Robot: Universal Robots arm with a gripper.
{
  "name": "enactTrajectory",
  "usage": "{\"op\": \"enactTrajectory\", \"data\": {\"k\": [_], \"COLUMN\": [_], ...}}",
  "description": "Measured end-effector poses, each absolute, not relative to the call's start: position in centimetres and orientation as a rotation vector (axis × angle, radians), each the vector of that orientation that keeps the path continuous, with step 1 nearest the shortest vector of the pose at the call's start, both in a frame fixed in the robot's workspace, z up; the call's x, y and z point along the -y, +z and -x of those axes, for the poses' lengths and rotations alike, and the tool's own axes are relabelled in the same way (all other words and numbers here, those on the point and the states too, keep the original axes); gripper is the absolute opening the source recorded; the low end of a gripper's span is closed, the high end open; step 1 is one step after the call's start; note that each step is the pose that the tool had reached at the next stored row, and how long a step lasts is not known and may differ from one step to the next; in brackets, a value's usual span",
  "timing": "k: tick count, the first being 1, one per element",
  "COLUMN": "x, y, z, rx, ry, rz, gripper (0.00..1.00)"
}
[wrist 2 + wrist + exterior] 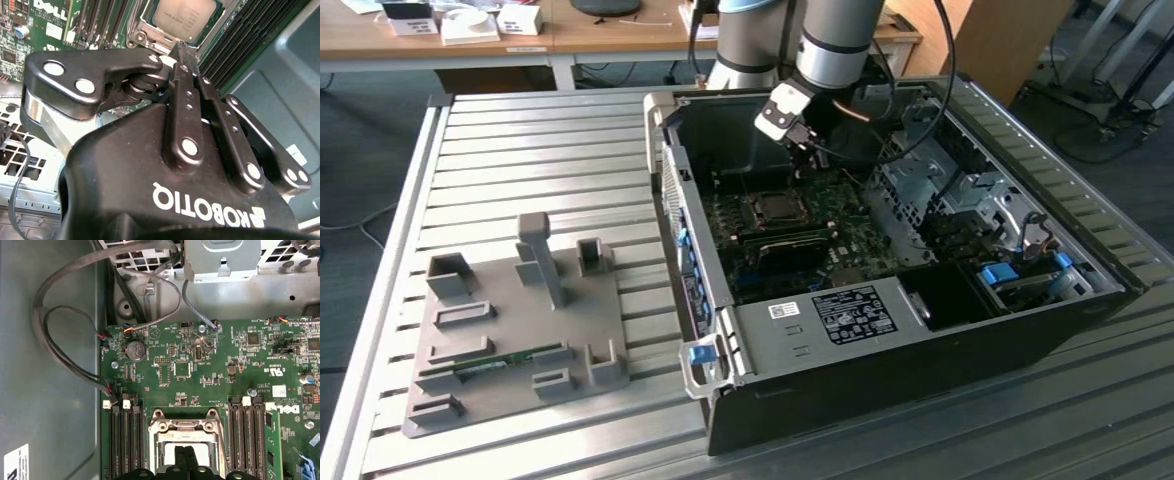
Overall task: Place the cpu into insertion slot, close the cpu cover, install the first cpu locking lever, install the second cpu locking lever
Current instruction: 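Close the cpu cover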
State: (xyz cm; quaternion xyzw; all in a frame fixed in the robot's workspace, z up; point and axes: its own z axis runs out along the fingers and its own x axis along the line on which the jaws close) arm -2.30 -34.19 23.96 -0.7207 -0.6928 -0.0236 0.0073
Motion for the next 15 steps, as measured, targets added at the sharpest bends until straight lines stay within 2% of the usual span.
{"op": "enactTrajectory", "data": {"k": [15], "x": [34.2], "y": [23.7], "z": [3.9], "rx": [2.167], "ry": [-0.073], "rz": [2.254], "gripper": [0.11]}}
